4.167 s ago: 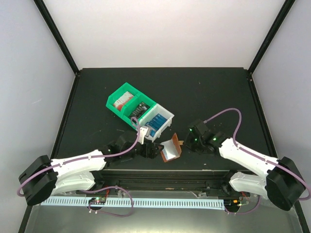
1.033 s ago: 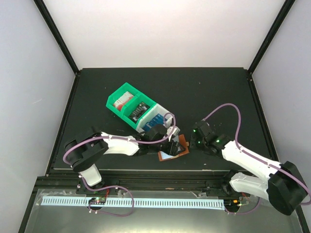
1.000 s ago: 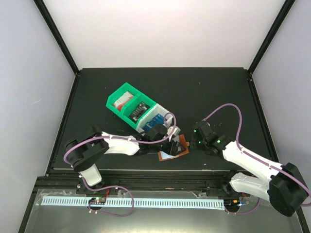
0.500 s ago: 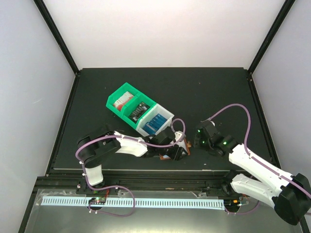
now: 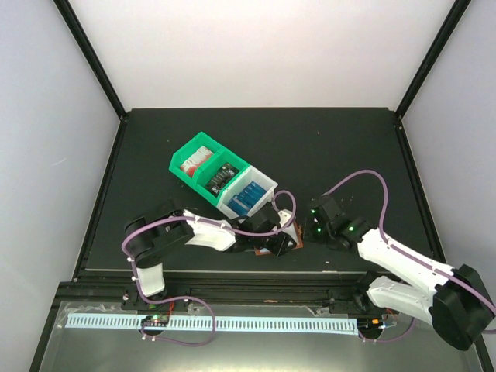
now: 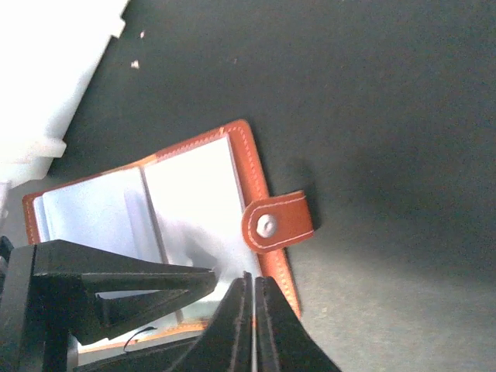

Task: Put the credit cards into the card holder
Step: Turn over the card slot in the card holder, then pick up the credit card from the storage box, then insert the credit card into the card holder.

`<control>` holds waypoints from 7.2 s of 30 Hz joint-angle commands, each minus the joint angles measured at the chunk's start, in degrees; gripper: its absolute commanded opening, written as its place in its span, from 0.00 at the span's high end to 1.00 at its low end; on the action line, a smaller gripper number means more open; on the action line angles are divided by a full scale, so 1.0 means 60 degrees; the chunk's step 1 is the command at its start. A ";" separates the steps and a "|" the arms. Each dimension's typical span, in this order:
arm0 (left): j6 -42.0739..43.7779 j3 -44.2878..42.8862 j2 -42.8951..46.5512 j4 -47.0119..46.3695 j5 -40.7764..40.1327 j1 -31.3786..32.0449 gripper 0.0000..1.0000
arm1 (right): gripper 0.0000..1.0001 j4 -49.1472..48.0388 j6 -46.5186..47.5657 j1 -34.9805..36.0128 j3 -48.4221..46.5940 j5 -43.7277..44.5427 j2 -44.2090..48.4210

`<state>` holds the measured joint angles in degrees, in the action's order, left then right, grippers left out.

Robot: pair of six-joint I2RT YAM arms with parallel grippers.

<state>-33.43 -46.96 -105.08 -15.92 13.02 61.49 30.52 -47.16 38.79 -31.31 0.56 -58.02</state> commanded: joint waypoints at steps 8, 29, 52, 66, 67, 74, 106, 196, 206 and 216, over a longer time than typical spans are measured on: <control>-0.0193 0.0660 0.0490 -0.0228 0.0018 0.0049 0.74 | 0.99 -0.2215 0.0093 -0.0056 0.0589 -0.1963 -0.1478; -0.0127 0.0472 0.4831 0.3643 -0.3219 -0.0080 0.63 | 0.94 -0.0724 0.0215 0.0878 -0.0622 0.0778 -0.2361; 0.0240 0.0379 0.7072 0.6043 -0.2255 -0.2990 0.42 | 0.45 0.1267 -0.0298 0.3315 -0.3668 0.2246 -0.5449; 0.0666 -0.0493 0.5626 0.6403 -0.2326 -0.3431 0.43 | 0.36 0.1445 0.0097 0.3306 -0.3758 0.1835 -0.5583; 0.0633 -0.0501 0.5652 0.6422 -0.2352 -0.3506 0.44 | 0.36 0.1550 0.0147 0.3304 -0.3920 0.1882 -0.5408; -0.0200 -0.0032 0.6307 0.6394 -0.2764 -0.4184 0.40 | 0.35 0.1728 0.1218 0.3229 -0.5086 0.2003 -0.4112; -0.0831 0.2436 0.5351 0.3568 0.0775 -0.6498 0.46 | 0.52 0.3102 0.5522 0.1704 -1.1286 -0.0051 -1.0485; -0.0999 0.2574 0.4269 0.2533 0.1045 -0.6499 0.56 | 0.97 0.2072 0.5360 0.1724 -1.0016 -0.1638 -0.8865; -0.0710 0.2607 0.5787 0.3121 0.0677 -0.6380 0.45 | 0.97 0.1143 0.4704 0.1710 -0.8683 0.0032 -0.6585; -0.0866 0.3290 0.7745 0.3407 0.0259 -0.4773 0.33 | 0.96 -0.0395 0.2298 0.1706 -0.4157 0.0026 -0.2421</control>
<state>-38.57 -29.15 -62.50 3.36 17.02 28.67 33.63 -25.65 48.93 -65.76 0.60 -79.40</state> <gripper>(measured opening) 0.663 0.038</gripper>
